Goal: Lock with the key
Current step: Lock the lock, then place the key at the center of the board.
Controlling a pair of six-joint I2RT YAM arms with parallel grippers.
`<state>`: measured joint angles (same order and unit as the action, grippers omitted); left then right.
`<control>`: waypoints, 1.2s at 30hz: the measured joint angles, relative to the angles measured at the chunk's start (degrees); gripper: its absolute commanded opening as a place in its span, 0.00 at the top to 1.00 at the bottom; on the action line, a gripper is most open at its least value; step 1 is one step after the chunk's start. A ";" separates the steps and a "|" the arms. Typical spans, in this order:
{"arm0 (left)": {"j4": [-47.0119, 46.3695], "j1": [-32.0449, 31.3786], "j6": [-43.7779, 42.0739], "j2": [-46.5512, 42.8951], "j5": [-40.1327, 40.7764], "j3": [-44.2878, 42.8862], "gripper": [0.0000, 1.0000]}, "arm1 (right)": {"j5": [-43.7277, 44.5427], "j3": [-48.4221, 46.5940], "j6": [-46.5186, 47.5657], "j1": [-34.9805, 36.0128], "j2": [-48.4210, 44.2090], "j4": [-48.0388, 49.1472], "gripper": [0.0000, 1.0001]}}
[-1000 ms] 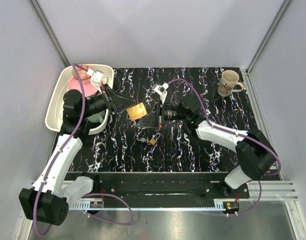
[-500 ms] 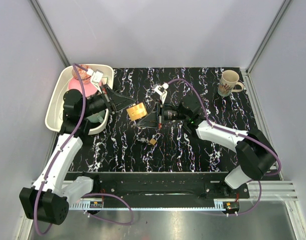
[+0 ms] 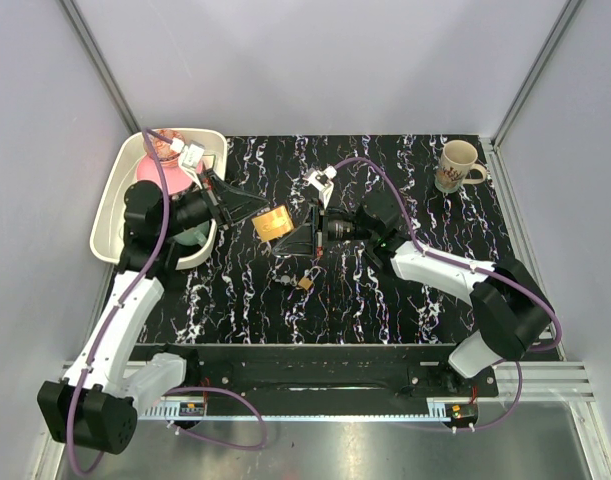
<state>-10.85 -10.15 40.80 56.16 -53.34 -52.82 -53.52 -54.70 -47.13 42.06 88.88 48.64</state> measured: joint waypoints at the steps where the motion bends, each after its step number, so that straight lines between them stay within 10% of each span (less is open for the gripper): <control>1: 0.02 0.09 0.00 -0.11 0.00 0.00 1.00 | 0.04 0.00 0.00 0.02 0.00 0.02 1.00; 36: -12.70 11.02 5.99 -0.37 -0.44 -3.04 1.00 | 1.95 3.56 1.97 0.39 0.00 -2.75 1.00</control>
<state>-23.55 0.86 46.78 55.79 -53.78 -55.86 -51.57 -51.13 -45.17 42.46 88.88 45.89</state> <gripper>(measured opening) 0.038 0.114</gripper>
